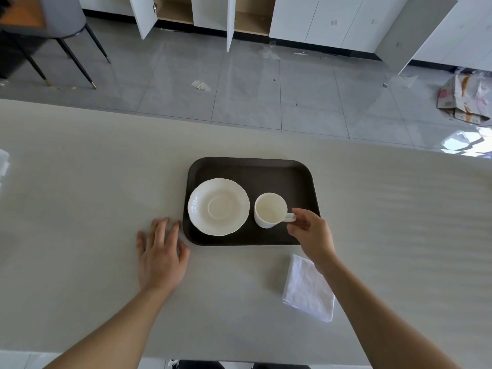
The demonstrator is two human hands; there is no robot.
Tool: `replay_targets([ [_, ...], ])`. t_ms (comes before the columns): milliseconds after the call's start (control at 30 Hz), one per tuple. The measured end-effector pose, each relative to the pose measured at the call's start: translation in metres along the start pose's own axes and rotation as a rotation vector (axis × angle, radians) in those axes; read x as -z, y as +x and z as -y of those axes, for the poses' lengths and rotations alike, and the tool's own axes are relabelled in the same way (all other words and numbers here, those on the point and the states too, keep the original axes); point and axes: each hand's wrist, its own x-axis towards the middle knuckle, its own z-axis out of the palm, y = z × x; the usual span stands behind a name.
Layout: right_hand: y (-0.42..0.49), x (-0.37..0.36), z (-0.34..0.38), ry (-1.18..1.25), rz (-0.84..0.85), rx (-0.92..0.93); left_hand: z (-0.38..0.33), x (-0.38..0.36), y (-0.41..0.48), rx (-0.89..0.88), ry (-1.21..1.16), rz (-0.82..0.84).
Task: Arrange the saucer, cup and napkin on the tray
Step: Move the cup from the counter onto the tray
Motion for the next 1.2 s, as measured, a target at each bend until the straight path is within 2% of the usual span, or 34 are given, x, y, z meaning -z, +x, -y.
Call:
replay_targets([
  [500, -0.043, 0.044, -0.023, -0.317, -0.055, 0.158, -0.005, 0.003, -0.001, 0.001, -0.008, -0.025],
  [733, -0.058, 0.055, -0.036, -0.713, 0.195, 0.041, -0.003, 0.001, -0.002, -0.001, -0.003, -0.015],
  [1200, -0.075, 0.050, -0.051, -0.803, 0.174, -0.016, -0.003, 0.001, -0.002, 0.008, -0.017, -0.009],
])
